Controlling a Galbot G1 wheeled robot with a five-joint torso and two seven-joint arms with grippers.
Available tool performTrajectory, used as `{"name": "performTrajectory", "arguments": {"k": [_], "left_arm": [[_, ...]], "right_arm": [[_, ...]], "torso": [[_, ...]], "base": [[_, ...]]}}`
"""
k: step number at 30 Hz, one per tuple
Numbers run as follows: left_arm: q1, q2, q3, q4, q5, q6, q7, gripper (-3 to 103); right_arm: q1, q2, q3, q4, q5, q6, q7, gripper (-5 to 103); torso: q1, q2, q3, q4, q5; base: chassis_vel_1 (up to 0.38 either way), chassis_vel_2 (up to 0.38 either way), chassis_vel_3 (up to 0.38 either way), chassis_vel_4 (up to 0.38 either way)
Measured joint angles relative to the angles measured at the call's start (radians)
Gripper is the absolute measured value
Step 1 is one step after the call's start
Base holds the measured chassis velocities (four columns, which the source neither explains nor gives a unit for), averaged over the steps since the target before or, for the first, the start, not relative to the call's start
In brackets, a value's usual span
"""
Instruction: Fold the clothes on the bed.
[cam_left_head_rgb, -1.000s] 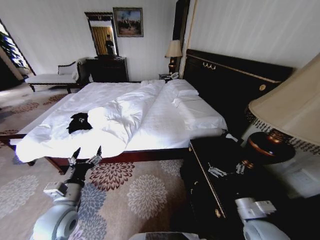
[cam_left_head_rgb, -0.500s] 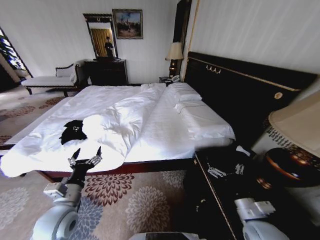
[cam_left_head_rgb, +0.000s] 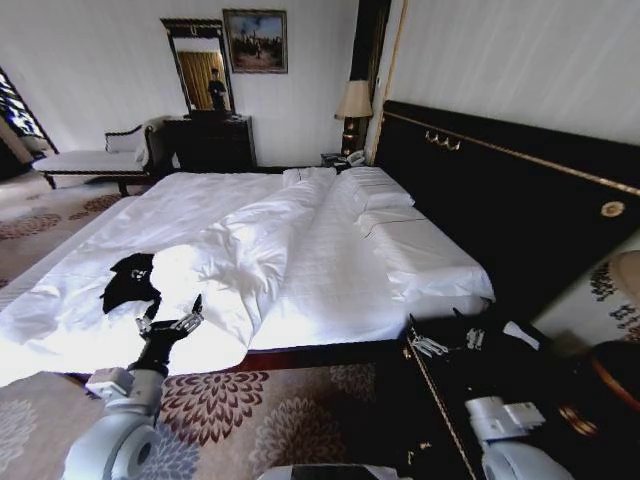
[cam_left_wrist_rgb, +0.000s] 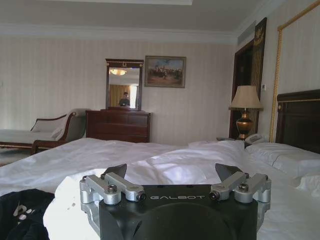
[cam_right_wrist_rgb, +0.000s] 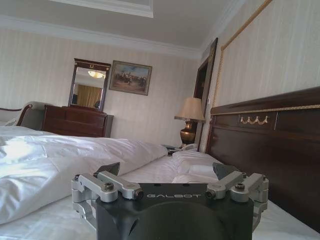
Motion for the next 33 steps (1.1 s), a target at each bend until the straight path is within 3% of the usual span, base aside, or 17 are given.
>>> {"name": "performTrajectory", "arguments": {"k": [33], "left_arm": [[-0.005,0.003,-0.006,-0.021,0.009,0.003,-0.004,100]], "right_arm": [[0.003,0.016,-0.02,-0.001,-0.015,-0.017,0.06,100]], "torso": [[0.001,0.0,0.0,0.0002,0.0]], "base": [[-0.192,0.186,0.191,-0.187]]}}
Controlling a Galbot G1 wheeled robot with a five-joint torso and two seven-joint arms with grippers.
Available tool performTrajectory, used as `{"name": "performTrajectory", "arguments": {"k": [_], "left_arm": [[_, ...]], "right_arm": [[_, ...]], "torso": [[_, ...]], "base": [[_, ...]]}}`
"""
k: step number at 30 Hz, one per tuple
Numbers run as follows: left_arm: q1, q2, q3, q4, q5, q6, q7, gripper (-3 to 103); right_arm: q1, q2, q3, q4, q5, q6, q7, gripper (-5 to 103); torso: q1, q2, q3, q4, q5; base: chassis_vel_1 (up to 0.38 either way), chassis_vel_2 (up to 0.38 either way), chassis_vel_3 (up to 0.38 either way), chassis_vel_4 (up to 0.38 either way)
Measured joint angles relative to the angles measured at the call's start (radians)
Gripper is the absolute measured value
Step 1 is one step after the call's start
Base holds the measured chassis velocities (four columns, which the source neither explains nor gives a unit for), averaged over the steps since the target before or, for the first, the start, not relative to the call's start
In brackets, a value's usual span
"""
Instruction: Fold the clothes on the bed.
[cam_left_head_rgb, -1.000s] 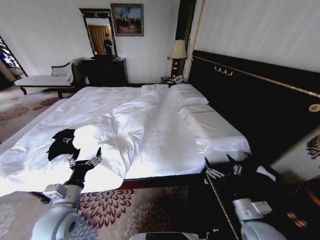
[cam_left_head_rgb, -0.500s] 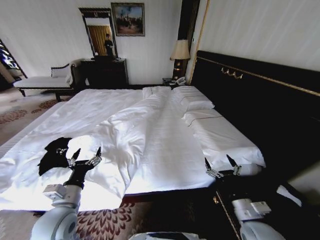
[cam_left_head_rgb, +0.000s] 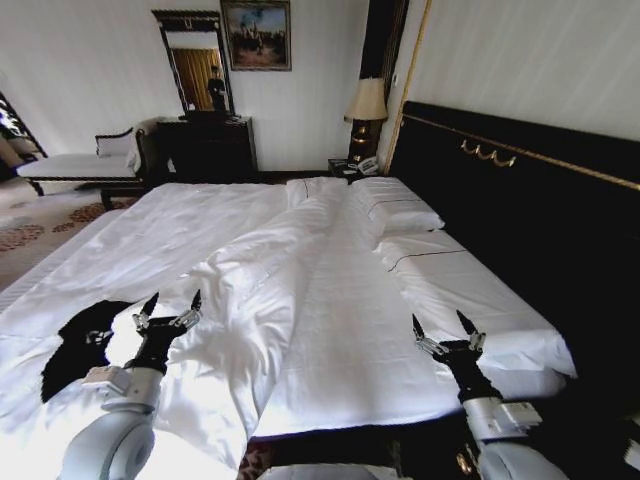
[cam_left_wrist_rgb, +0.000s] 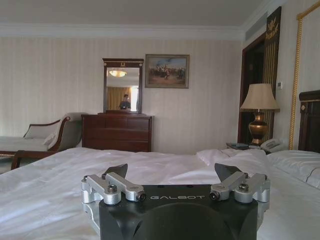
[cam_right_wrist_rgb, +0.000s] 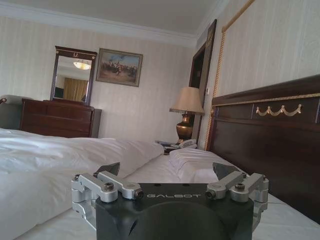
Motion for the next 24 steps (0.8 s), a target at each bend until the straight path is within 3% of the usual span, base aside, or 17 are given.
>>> {"name": "performTrajectory", "arguments": {"k": [24], "left_arm": [[0.002,-0.004,0.008,0.013,0.004,-0.001,0.001,99]], "right_arm": [[0.003,0.009,-0.012,-0.011,-0.03,-0.002,0.014,100]], "torso": [[-0.001,0.0,0.0,-0.0001,0.0001]], "base": [[0.006,-0.003,-0.008,0.004]]}}
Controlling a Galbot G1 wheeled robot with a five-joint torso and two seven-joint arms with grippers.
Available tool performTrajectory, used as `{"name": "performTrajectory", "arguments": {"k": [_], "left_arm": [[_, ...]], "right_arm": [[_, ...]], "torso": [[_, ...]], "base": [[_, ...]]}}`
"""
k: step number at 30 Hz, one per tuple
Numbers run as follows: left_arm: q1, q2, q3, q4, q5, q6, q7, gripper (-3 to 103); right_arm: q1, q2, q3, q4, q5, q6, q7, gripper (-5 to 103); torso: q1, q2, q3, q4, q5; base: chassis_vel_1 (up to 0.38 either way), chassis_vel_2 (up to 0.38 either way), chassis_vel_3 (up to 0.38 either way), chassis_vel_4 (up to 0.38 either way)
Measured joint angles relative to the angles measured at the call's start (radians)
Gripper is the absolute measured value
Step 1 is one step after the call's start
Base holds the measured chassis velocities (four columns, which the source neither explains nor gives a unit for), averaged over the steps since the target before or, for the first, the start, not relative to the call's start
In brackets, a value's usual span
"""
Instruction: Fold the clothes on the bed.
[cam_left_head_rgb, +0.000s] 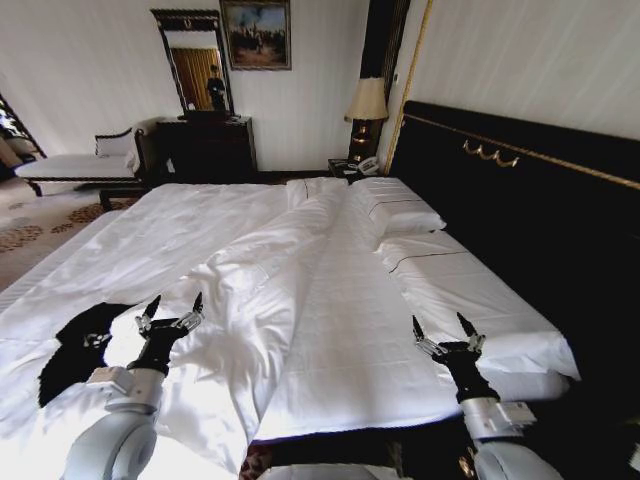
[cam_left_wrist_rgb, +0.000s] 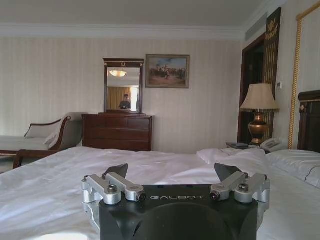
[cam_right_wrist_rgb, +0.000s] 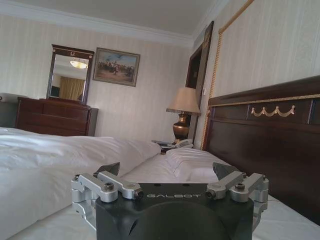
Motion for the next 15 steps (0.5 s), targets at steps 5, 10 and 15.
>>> {"name": "performTrajectory", "arguments": {"k": [5,10,15], "left_arm": [[-0.002,-0.001,0.0,0.004,0.0,-0.001,0.001,99],[-0.002,-0.001,-0.004,0.005,-0.001,-0.002,0.001,99],[-0.001,-0.003,-0.005,0.003,-0.002,-0.002,0.002,99]], "right_arm": [[0.001,-0.002,0.002,-0.001,0.0,0.0,0.0,100],[0.001,-0.005,0.006,0.0,0.001,0.0,-0.001,100],[-0.001,-0.004,0.006,0.002,0.001,-0.001,-0.001,100]], "torso": [[0.0,0.0,0.0,0.0,0.0],[0.0,0.0,0.0,0.0,-0.0001],[0.0,0.0,0.0,0.0,-0.0001]], "base": [[0.072,0.06,-0.07,-0.046],[0.094,0.092,-0.076,-0.088],[0.081,0.101,-0.089,-0.089]]}}
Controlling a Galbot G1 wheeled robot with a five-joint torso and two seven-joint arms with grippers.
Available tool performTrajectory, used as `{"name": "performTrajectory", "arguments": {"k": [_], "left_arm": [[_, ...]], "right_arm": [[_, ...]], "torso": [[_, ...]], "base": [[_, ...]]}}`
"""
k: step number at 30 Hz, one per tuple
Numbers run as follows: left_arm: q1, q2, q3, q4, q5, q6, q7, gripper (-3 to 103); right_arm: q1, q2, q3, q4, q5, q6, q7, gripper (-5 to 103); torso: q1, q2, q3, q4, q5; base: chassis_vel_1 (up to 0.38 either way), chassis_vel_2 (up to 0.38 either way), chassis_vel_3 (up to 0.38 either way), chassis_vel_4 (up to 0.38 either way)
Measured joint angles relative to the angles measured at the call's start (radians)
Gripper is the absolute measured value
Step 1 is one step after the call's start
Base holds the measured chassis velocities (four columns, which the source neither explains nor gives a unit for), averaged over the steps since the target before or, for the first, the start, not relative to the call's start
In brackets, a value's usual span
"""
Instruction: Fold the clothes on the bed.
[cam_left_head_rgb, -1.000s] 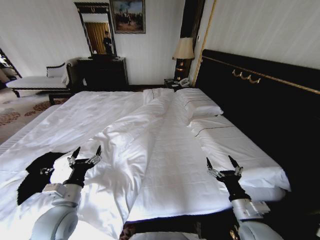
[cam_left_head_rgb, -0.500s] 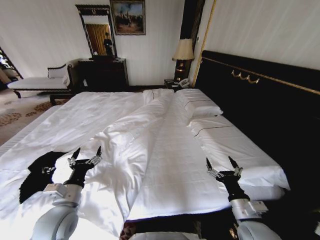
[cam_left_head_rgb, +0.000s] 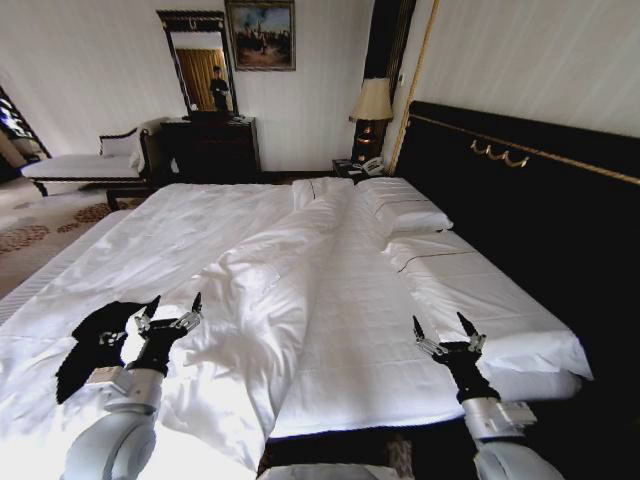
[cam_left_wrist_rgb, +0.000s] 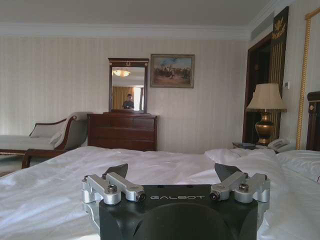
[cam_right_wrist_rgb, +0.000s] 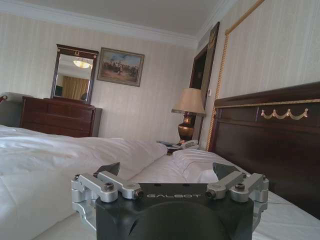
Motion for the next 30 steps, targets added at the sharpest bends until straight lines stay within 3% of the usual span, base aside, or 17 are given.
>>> {"name": "performTrajectory", "arguments": {"k": [30], "left_arm": [[0.016,-0.018,0.0,-0.006,0.006,-0.015,0.013,99]], "right_arm": [[-0.015,0.002,-0.001,0.015,-0.006,0.0,-0.004,100]], "torso": [[0.0,0.0,0.0,-0.0001,0.0001]], "base": [[0.098,0.093,-0.094,-0.101]]}}
